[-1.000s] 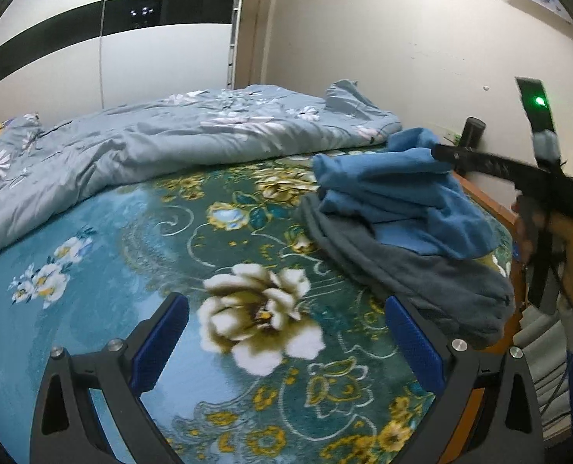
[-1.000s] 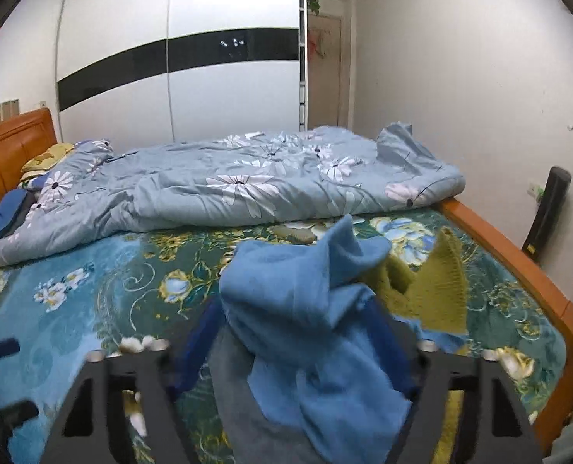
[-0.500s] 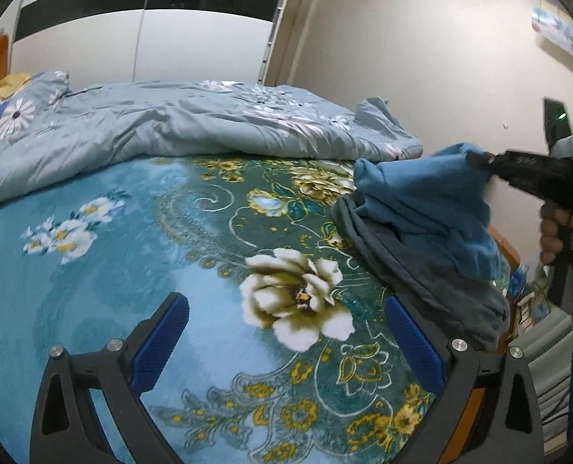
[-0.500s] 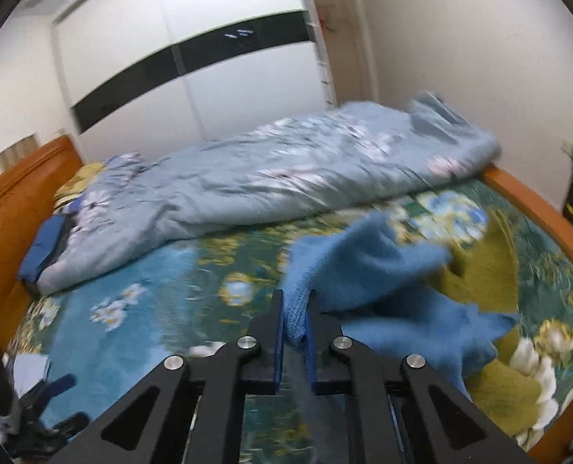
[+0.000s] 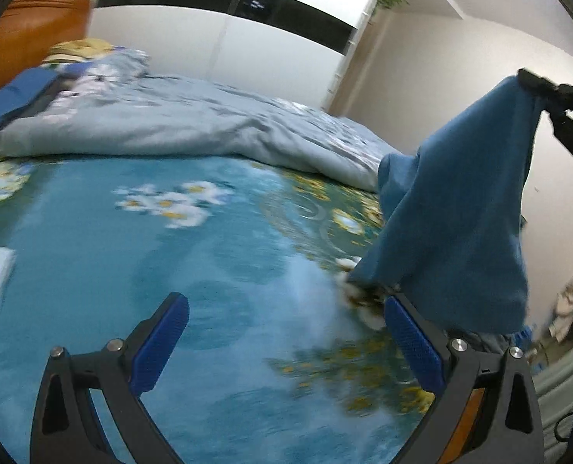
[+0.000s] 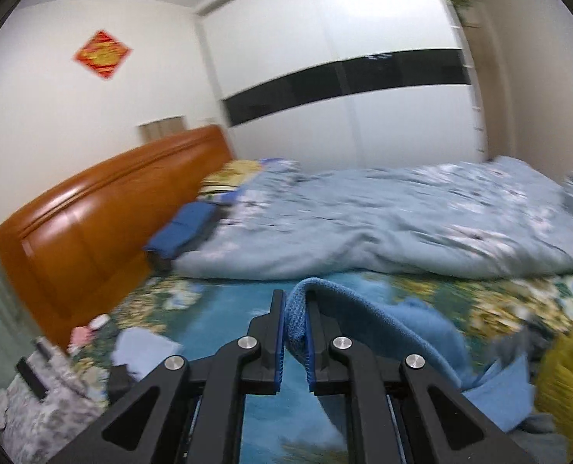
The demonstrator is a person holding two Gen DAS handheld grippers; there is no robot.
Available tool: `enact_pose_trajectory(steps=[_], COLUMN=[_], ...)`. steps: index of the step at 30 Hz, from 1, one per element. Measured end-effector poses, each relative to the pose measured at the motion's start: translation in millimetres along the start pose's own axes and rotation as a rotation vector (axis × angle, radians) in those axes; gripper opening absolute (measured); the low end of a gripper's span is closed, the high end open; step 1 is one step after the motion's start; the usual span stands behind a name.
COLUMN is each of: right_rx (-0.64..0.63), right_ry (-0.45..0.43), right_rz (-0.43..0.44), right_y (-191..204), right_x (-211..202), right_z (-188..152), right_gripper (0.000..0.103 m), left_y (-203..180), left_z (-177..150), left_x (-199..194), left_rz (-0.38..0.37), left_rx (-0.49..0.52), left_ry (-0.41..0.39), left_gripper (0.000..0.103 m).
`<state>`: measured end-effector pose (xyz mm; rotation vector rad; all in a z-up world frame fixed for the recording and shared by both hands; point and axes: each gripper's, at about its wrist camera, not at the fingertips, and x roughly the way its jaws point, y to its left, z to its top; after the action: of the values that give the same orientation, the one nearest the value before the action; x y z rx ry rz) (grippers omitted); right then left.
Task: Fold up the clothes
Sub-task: 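Grasp the blue sweater with the right gripper and lift it from the pile, then carry the blue sweater with the right gripper onto the open sheet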
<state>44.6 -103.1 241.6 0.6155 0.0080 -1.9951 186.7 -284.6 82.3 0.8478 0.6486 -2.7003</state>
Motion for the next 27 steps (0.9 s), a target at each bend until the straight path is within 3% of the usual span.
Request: enact_pose_trajectory(steps=[6, 11, 14, 21, 24, 27], right_rx=[0.012, 0.006, 0.031, 0.177, 0.275, 0.313], right_ry=[-0.049, -0.013, 0.076, 0.255, 0.282, 0.33], right_rz=[0.158, 0.115, 0.015, -0.292, -0.361, -0.404], right_y=[55.0, 59.6, 29.6, -101.3, -156.0, -184.9], right_x=[6.0, 23.1, 48.7, 83.0, 78.3, 81.4], right_z=[15.8, 9.3, -14.5, -84.2, -106.0, -124.3], right_gripper=[0.009, 0.009, 0.009, 0.009, 0.009, 0.009], left_y=[68.7, 99.3, 105.5, 112.1, 112.2, 109.7], left_z=[-4.6, -12.0, -19.6, -42.7, -48.3, -51.5], left_x=[-55.2, -71.3, -62.0, -29.1, -16.0, -2.5], left_rz=[0.094, 0.136, 0.138, 0.137, 0.135, 0.129], left_rx=[-0.094, -0.138, -0.141, -0.119, -0.113, -0.108], left_ry=[-0.09, -0.109, -0.077, 0.021, 0.052, 0.08], left_gripper=[0.101, 0.101, 0.101, 0.101, 0.101, 0.101])
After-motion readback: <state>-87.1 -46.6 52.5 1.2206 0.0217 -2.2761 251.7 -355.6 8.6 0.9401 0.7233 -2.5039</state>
